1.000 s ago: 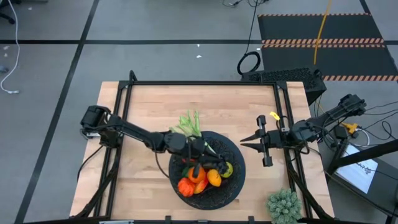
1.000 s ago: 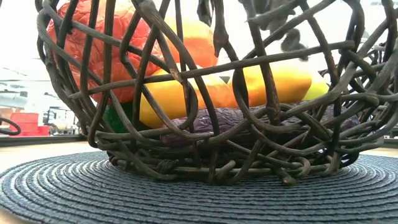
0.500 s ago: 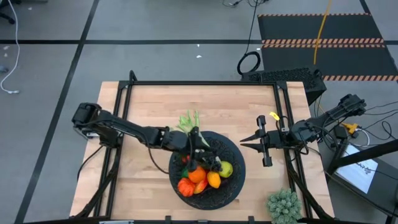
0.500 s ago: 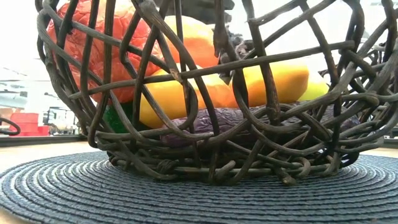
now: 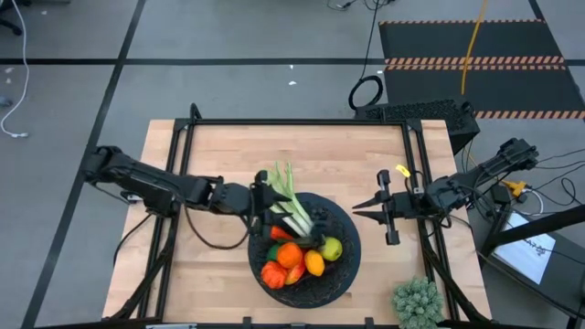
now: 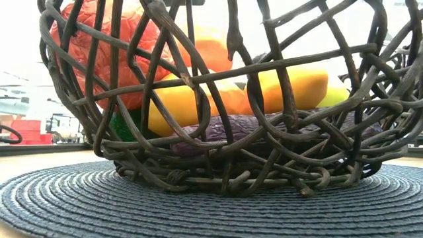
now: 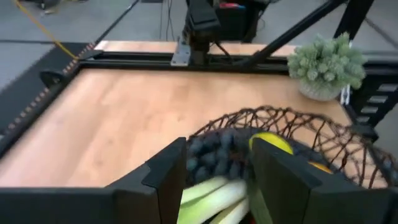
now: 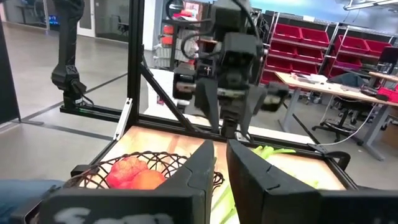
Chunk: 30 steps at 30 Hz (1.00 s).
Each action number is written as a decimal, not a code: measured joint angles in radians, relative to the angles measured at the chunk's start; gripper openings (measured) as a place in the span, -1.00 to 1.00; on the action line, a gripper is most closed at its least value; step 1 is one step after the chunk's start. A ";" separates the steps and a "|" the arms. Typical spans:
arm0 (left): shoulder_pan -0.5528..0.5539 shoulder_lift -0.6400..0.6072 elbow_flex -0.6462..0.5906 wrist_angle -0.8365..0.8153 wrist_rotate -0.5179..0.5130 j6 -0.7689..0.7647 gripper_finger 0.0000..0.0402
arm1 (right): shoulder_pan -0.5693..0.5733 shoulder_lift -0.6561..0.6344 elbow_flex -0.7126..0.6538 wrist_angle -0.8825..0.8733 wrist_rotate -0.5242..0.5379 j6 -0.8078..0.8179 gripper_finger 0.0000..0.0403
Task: Build produce basket
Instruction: Return to Home Position
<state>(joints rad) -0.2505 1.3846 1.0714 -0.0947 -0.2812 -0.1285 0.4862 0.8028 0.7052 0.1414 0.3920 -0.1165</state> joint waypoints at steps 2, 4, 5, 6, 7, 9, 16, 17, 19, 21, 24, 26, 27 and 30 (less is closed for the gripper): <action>-0.003 -0.030 -0.001 -0.023 -0.007 0.042 -0.09 | -0.001 0.007 0.000 0.001 0.003 0.000 -0.81; -0.001 -0.048 0.000 -0.008 -0.011 0.088 -0.08 | -0.002 0.018 0.000 -0.001 0.029 -0.001 -0.81; -0.001 -0.060 0.000 -0.018 -0.017 0.112 -0.08 | -0.002 0.025 0.000 -0.003 0.036 -0.001 -0.81; -0.001 -0.070 -0.001 -0.030 -0.028 0.130 -0.08 | -0.002 0.034 0.000 -0.002 0.055 -0.001 -0.81; -0.001 -0.077 -0.001 -0.027 -0.042 0.140 -0.08 | -0.003 0.043 0.000 -0.001 0.065 -0.002 -0.81; -0.001 -0.091 0.000 -0.030 -0.090 0.156 -0.08 | -0.003 0.062 0.000 -0.004 0.085 -0.004 -0.81; 0.006 -0.105 -0.010 -0.107 -0.189 0.185 -0.18 | -0.044 0.107 0.000 -0.031 0.085 -0.055 -0.81; 0.011 -0.105 -0.017 -0.101 -0.193 0.198 -0.23 | -0.056 0.111 -0.004 -0.035 0.084 -0.056 -0.81; 0.016 -0.123 -0.044 -0.093 -0.192 0.224 -0.33 | -0.085 0.110 -0.027 -0.034 0.084 -0.054 -0.81; 0.030 -0.160 -0.077 -0.083 -0.193 0.242 -0.44 | -0.117 0.103 -0.062 -0.015 0.080 -0.053 -0.81; 0.057 -0.248 -0.145 -0.062 -0.193 0.262 -0.64 | -0.170 0.079 -0.126 0.047 0.074 -0.056 -0.81; 0.074 -0.316 -0.189 -0.060 -0.193 0.271 -0.76 | -0.210 0.056 -0.163 0.077 0.034 -0.075 -0.81; 0.079 -0.352 -0.213 -0.052 -0.192 0.273 -0.82 | -0.230 0.044 -0.178 0.082 0.008 -0.080 -0.81; 0.081 -0.458 -0.290 -0.058 -0.190 0.271 -0.96 | -0.285 0.014 -0.216 0.094 -0.090 -0.061 -0.81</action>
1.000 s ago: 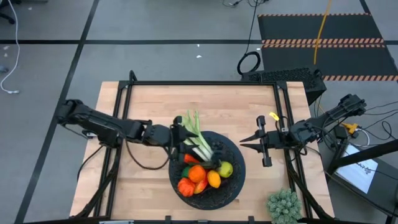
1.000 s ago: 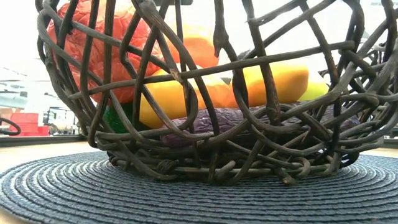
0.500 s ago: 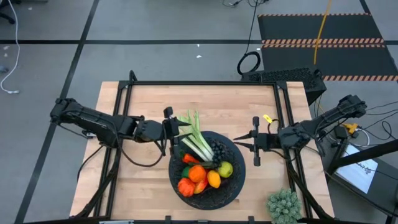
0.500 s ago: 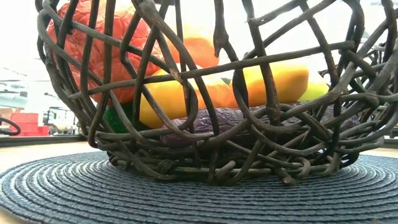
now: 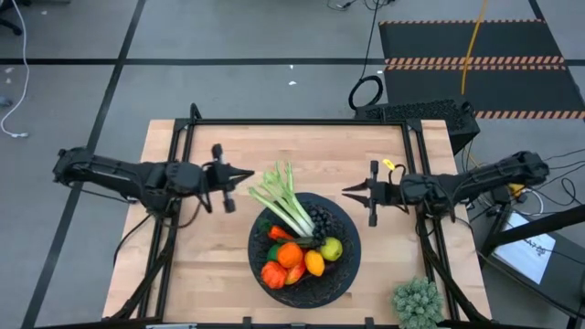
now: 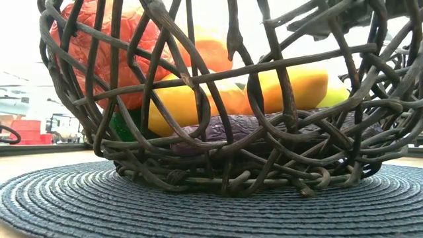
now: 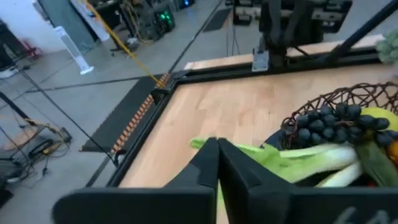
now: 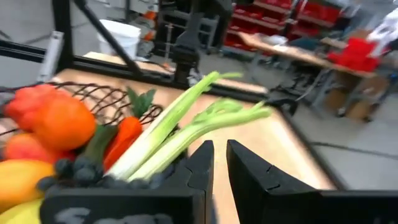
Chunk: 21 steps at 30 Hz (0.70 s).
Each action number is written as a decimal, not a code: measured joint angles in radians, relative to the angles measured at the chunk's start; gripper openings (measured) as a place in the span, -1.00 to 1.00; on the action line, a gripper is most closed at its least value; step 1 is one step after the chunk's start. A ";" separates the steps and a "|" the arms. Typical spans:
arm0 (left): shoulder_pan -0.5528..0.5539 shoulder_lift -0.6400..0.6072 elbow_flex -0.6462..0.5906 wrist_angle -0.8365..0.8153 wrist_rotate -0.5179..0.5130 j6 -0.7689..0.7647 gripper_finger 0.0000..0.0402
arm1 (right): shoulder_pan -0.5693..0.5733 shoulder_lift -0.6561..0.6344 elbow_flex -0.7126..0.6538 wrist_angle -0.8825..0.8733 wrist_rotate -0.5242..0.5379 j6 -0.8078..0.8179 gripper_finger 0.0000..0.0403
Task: Build produce basket
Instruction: Return to Home Position
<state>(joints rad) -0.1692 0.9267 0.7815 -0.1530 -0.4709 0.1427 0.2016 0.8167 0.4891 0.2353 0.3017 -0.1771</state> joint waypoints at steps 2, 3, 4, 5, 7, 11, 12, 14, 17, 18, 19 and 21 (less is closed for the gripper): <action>-0.007 -0.073 -0.061 0.000 0.006 -0.030 -0.97 | -0.024 -0.015 -0.028 -0.002 -0.070 0.033 -0.81; -0.015 -0.105 -0.091 -0.004 0.006 -0.048 -0.96 | -0.031 -0.022 -0.046 0.000 -0.099 0.035 -0.81; -0.025 -0.133 -0.117 0.000 0.006 -0.063 -0.94 | -0.036 -0.032 -0.065 -0.001 -0.123 0.032 -0.81; -0.034 -0.160 -0.146 0.005 0.006 -0.074 -0.93 | -0.038 -0.039 -0.082 0.001 -0.125 0.023 -0.81; -0.054 -0.209 -0.205 -0.003 0.006 -0.088 -0.93 | -0.046 -0.052 -0.120 0.042 -0.119 0.002 -0.81; -0.077 -0.279 -0.304 0.033 0.007 -0.092 -0.98 | -0.058 -0.092 -0.217 0.110 -0.119 0.041 -0.81; -0.078 -0.292 -0.326 0.056 0.007 -0.092 -0.98 | -0.058 -0.108 -0.243 0.128 -0.119 0.058 -0.81; -0.081 -0.324 -0.372 0.074 0.008 -0.097 -0.96 | -0.058 -0.127 -0.291 0.192 -0.118 0.081 -0.84; -0.082 -0.353 -0.445 0.143 0.026 -0.096 -0.93 | -0.058 -0.163 -0.355 0.244 -0.115 0.086 -0.92; -0.082 -0.368 -0.472 0.158 0.027 -0.096 -0.92 | -0.058 -0.172 -0.369 0.258 -0.115 0.087 -0.96; -0.082 -0.379 -0.496 0.169 0.027 -0.096 -0.93 | -0.058 -0.185 -0.383 0.266 -0.115 0.086 -0.98; -0.081 -0.397 -0.529 0.208 0.027 -0.096 -0.96 | -0.058 -0.220 -0.409 0.260 -0.117 0.087 -0.98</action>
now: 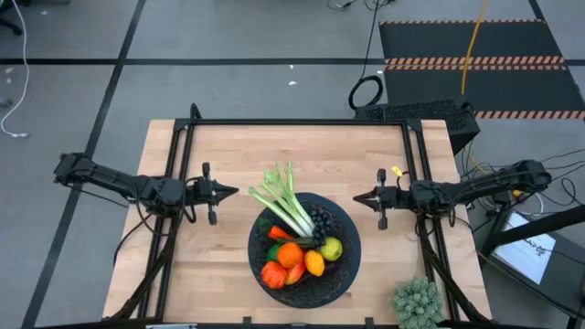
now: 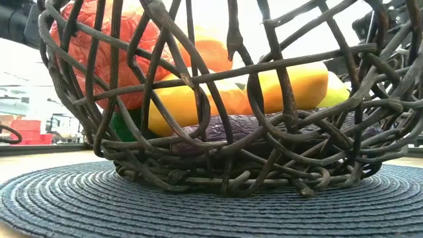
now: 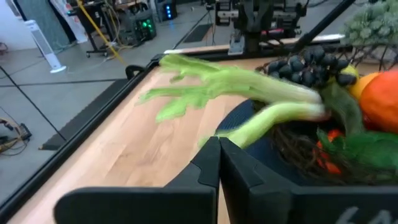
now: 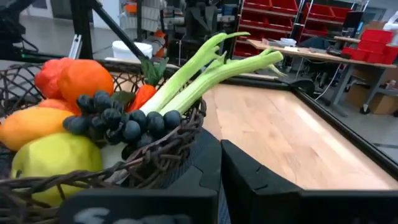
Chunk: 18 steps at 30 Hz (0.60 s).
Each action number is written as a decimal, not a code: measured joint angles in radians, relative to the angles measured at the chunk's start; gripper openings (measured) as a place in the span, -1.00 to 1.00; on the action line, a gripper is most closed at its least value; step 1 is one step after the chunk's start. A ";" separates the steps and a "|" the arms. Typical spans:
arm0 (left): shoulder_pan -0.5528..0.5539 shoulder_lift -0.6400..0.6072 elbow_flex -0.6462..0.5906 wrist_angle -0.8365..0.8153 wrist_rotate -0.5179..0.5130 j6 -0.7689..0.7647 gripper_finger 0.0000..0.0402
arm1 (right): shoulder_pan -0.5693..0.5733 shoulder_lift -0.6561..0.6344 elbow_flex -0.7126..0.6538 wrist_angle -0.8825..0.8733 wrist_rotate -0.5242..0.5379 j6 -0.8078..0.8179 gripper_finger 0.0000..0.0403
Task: Build produce basket
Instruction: Return to Home Position
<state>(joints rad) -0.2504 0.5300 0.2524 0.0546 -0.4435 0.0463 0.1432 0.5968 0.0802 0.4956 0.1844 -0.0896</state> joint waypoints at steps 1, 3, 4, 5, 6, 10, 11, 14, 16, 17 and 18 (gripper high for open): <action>0.000 -0.014 -0.016 0.000 0.000 0.000 -0.98 | 0.000 -0.014 -0.011 0.001 0.000 0.006 -0.98; 0.000 -0.037 -0.035 0.002 0.006 -0.001 -0.98 | 0.000 -0.048 -0.030 -0.012 -0.004 0.020 -0.97; 0.000 -0.049 -0.042 0.003 0.011 -0.003 -0.97 | 0.002 -0.071 -0.041 -0.012 -0.005 0.025 -0.98; 0.000 -0.062 -0.050 0.003 0.018 -0.003 -0.96 | 0.002 -0.089 -0.048 -0.018 -0.005 0.031 -0.99; 0.000 -0.075 -0.056 0.001 0.028 -0.001 -0.94 | 0.003 -0.111 -0.053 -0.037 -0.006 0.040 -0.99; 0.000 -0.115 -0.062 -0.006 0.050 0.001 -0.95 | 0.003 -0.193 -0.061 -0.140 -0.033 0.071 -0.99; 0.000 -0.123 -0.062 -0.014 0.051 0.001 -0.97 | 0.003 -0.214 -0.061 -0.156 -0.036 0.078 -1.00; 0.000 -0.142 -0.062 -0.045 0.051 0.001 -0.98 | 0.003 -0.273 -0.062 -0.217 -0.060 0.077 -1.00; 0.000 -0.151 -0.063 -0.065 0.051 0.000 -0.96 | 0.003 -0.317 -0.062 -0.262 -0.061 0.077 -1.00; 0.000 -0.153 -0.063 -0.067 0.051 -0.001 -0.94 | 0.003 -0.339 -0.062 -0.279 -0.061 0.076 -1.00; 0.000 -0.154 -0.063 -0.064 0.051 0.000 -0.94 | 0.003 -0.361 -0.062 -0.297 -0.062 0.076 -1.00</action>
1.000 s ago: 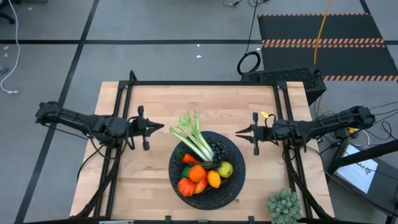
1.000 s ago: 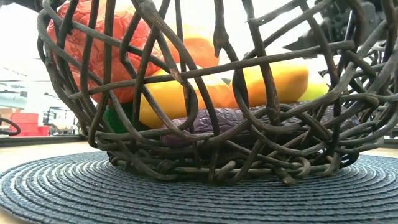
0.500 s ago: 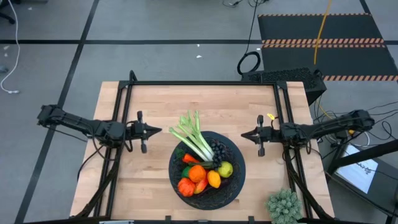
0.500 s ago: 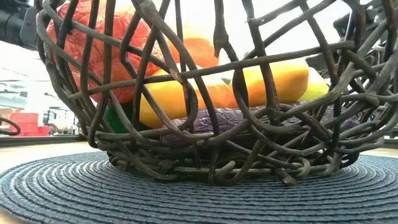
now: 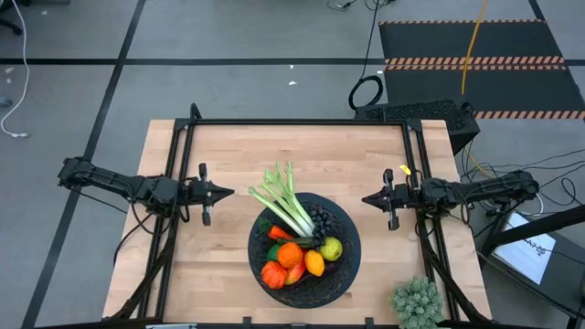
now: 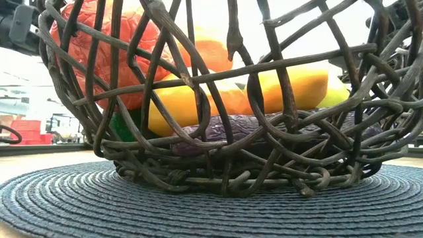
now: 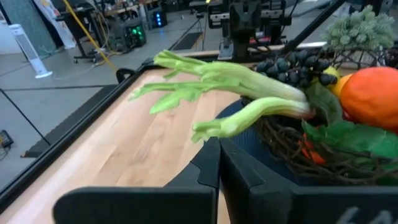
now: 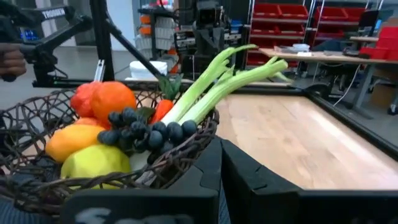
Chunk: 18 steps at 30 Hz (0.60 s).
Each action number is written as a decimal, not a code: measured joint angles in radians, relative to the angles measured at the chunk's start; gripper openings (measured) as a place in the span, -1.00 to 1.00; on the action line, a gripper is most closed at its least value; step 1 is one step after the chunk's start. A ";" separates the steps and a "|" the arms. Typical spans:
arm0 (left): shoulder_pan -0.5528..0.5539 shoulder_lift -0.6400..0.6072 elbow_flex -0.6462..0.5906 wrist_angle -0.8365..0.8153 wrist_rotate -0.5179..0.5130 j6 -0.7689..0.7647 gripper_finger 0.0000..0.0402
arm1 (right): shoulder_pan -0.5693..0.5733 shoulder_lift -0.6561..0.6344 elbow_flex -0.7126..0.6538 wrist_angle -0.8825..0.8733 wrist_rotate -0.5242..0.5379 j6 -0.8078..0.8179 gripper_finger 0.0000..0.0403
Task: Build produce basket
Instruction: Return to Home Position
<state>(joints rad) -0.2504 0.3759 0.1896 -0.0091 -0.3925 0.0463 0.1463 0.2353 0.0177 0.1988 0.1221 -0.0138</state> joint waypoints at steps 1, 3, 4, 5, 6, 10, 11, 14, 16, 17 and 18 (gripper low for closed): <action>0.000 0.000 0.000 0.007 0.000 0.003 -0.94 | 0.000 -0.022 0.000 -0.013 -0.003 -0.003 -1.00; 0.000 0.000 0.000 0.015 0.000 0.012 -0.95 | 0.000 -0.067 0.000 -0.028 -0.033 -0.022 -1.00; 0.000 0.000 0.000 0.013 0.000 0.012 -0.97 | 0.000 -0.088 -0.001 -0.030 -0.052 -0.031 -1.00; 0.000 0.000 0.000 0.009 0.000 0.010 -0.98 | 0.000 -0.110 -0.001 -0.036 -0.071 -0.040 -1.00; 0.000 0.000 0.000 0.004 0.001 0.006 -0.98 | 0.000 -0.132 -0.001 -0.047 -0.076 -0.048 -1.00; 0.000 0.000 0.000 0.016 0.001 0.004 -0.94 | 0.000 -0.217 -0.002 -0.136 -0.077 -0.056 -1.00; 0.000 0.000 0.000 0.023 0.001 0.007 -0.93 | 0.000 -0.235 -0.002 -0.154 -0.076 -0.056 -1.00; 0.000 0.000 0.000 0.030 0.002 0.022 -0.91 | -0.001 -0.233 -0.002 -0.157 -0.076 -0.055 -1.00; 0.000 0.000 0.000 0.029 0.002 0.023 -0.92 | -0.001 -0.234 -0.002 -0.157 -0.075 -0.056 -1.00; 0.000 0.000 0.000 0.027 0.002 0.023 -0.94 | -0.001 -0.233 -0.002 -0.157 -0.076 -0.061 -1.00; 0.000 0.000 0.000 0.027 0.004 0.023 -0.95 | -0.001 -0.233 -0.002 -0.158 -0.080 -0.071 -1.00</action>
<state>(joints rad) -0.2504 0.3763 0.1894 0.0180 -0.3884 0.0691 0.1452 0.0020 0.0154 0.0410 0.0426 -0.0844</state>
